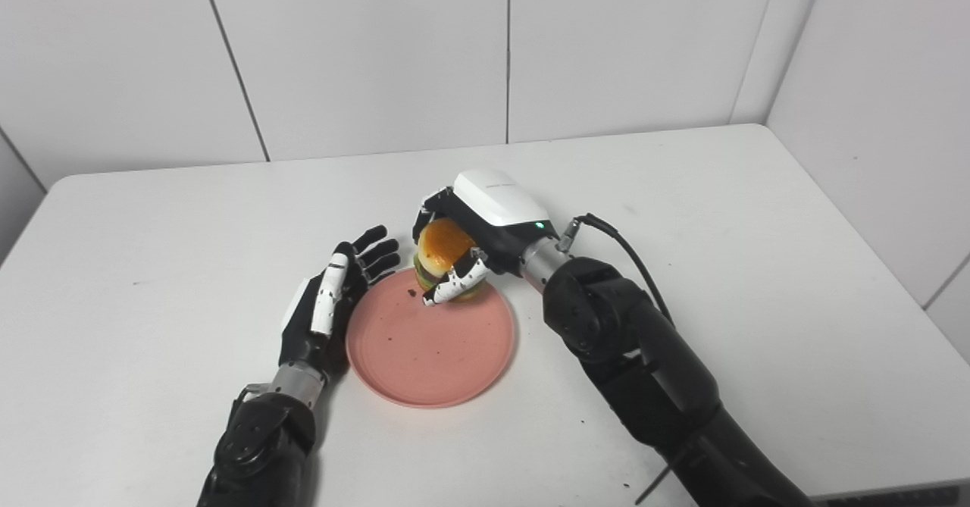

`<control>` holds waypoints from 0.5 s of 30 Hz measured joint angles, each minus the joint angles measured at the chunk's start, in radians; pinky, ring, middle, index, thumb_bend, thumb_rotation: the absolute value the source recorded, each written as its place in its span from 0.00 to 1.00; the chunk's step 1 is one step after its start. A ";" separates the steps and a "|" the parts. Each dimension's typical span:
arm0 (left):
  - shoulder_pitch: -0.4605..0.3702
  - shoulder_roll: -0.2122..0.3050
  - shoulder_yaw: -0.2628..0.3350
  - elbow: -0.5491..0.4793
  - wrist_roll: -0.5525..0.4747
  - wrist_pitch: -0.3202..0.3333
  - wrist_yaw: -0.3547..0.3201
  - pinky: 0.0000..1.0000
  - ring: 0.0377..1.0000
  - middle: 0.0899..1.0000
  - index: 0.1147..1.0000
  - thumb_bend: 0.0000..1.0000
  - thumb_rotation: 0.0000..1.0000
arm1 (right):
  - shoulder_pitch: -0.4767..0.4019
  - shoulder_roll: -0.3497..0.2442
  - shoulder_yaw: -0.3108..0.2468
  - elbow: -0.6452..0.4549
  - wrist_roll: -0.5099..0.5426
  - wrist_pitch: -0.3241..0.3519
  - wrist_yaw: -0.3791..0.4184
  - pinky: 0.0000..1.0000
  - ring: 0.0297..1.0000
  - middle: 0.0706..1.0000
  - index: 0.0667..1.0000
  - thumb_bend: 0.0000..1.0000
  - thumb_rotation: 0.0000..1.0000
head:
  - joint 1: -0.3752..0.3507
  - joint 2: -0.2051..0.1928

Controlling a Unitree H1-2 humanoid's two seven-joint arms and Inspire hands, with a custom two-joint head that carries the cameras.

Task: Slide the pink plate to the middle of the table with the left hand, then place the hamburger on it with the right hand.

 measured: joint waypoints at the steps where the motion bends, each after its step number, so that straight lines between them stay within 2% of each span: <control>1: 0.000 -0.004 -0.002 0.001 0.000 0.000 0.002 0.85 0.85 0.82 0.79 0.38 1.00 | 0.000 0.000 0.005 0.000 -0.005 0.000 0.000 0.13 0.41 0.45 0.44 0.52 0.00 | 0.015 0.002; 6: 0.002 -0.029 -0.006 0.003 0.000 -0.004 0.015 0.84 0.85 0.82 0.79 0.37 1.00 | 0.014 0.000 0.028 0.003 -0.015 -0.006 0.004 0.17 0.36 0.42 0.46 0.51 0.00 | 0.038 0.003; 8: 0.002 -0.030 -0.012 0.005 0.001 -0.008 0.015 0.84 0.85 0.83 0.80 0.36 1.00 | 0.016 -0.003 0.034 0.020 -0.012 -0.037 0.005 0.19 0.35 0.42 0.47 0.51 0.00 | 0.051 0.006; 15: 0.002 -0.033 -0.015 0.016 0.002 -0.024 0.019 0.84 0.84 0.81 0.78 0.35 1.00 | 0.025 -0.019 0.044 0.027 -0.016 -0.052 0.035 0.19 0.33 0.39 0.48 0.51 0.00 | 0.061 0.008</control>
